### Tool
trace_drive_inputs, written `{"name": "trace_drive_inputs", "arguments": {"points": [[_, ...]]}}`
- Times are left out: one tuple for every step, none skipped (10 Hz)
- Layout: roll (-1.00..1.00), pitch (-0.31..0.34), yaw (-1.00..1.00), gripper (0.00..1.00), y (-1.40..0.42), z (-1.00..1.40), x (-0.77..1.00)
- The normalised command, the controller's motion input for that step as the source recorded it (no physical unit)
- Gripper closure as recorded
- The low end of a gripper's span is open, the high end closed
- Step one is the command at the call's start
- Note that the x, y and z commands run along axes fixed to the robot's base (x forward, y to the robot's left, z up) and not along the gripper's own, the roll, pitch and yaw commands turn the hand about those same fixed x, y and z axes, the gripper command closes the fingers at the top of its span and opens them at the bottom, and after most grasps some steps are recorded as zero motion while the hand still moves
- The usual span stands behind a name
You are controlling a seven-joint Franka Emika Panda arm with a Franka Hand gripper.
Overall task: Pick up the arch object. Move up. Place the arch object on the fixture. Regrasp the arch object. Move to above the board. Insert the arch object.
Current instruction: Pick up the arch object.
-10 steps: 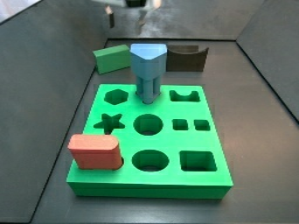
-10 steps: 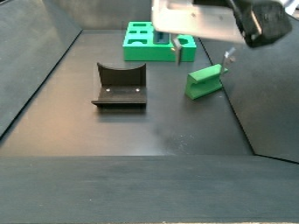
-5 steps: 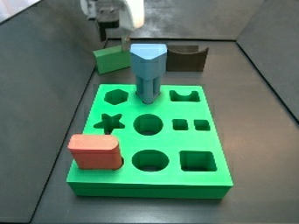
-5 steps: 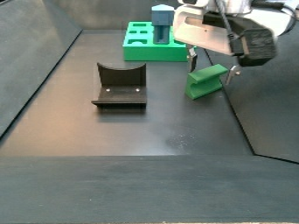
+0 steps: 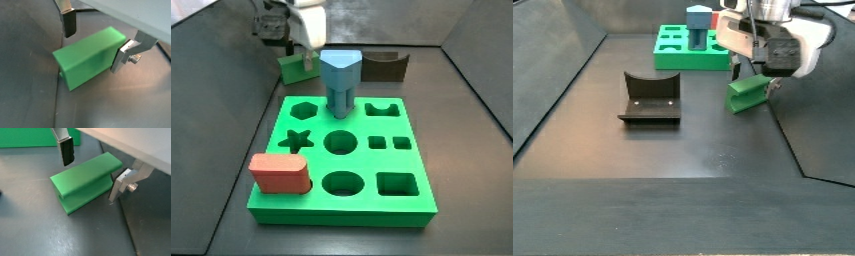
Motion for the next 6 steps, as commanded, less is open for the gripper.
{"name": "trace_drive_inputs", "arguments": {"points": [[-0.19,0.000,-0.46,0.00,0.00,-0.70,0.11],[-0.16,0.000,-0.37,0.00,0.00,-0.76,0.19],[-0.13,0.000,-0.31,0.00,0.00,-0.81,0.17],[-0.12,0.000,-0.31,0.00,0.00,-0.85,0.17],[-0.16,0.000,-0.33,0.00,0.00,-0.75,0.21],[-0.23,-0.006,-0.17,0.00,0.16,-0.45,0.00]]}}
